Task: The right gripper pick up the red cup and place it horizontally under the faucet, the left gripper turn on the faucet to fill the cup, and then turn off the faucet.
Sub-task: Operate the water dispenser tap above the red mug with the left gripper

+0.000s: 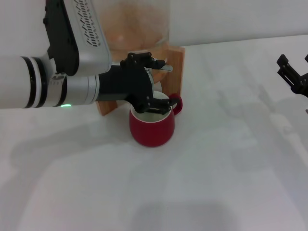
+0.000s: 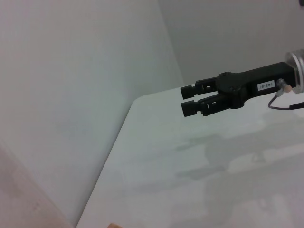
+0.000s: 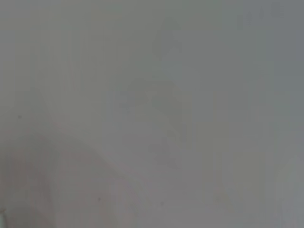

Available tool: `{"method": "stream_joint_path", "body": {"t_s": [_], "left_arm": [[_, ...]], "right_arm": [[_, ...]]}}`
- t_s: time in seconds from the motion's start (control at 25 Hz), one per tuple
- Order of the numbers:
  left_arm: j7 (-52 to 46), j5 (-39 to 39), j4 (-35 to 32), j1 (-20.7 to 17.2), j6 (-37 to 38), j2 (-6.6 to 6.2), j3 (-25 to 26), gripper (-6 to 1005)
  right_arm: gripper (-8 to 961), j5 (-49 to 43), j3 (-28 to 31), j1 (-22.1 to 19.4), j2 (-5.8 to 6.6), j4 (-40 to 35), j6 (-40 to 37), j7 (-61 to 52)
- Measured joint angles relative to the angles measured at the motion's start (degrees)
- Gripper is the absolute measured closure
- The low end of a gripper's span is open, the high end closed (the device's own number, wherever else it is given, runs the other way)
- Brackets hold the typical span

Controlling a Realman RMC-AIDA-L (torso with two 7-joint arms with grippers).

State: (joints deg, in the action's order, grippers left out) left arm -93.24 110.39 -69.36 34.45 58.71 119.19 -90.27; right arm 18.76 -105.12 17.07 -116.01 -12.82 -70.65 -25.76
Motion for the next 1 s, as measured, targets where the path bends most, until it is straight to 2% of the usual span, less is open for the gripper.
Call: {"method": "stream_joint_path", "body": {"t_s": [0.44,1.0], "left_arm": [[-0.01,0.00,-0.04,0.18,0.32,0.17,-0.97,124],[-0.01,0.00,1.45,2.22,0.37,0.07,-0.97,124]], "right_arm": [[108,0.04,0.00,-0.29,0.09,0.08,-0.95,0.00],[108,0.02,0.00,-0.76,0.09,0.08,-1.67,0.00]]}}
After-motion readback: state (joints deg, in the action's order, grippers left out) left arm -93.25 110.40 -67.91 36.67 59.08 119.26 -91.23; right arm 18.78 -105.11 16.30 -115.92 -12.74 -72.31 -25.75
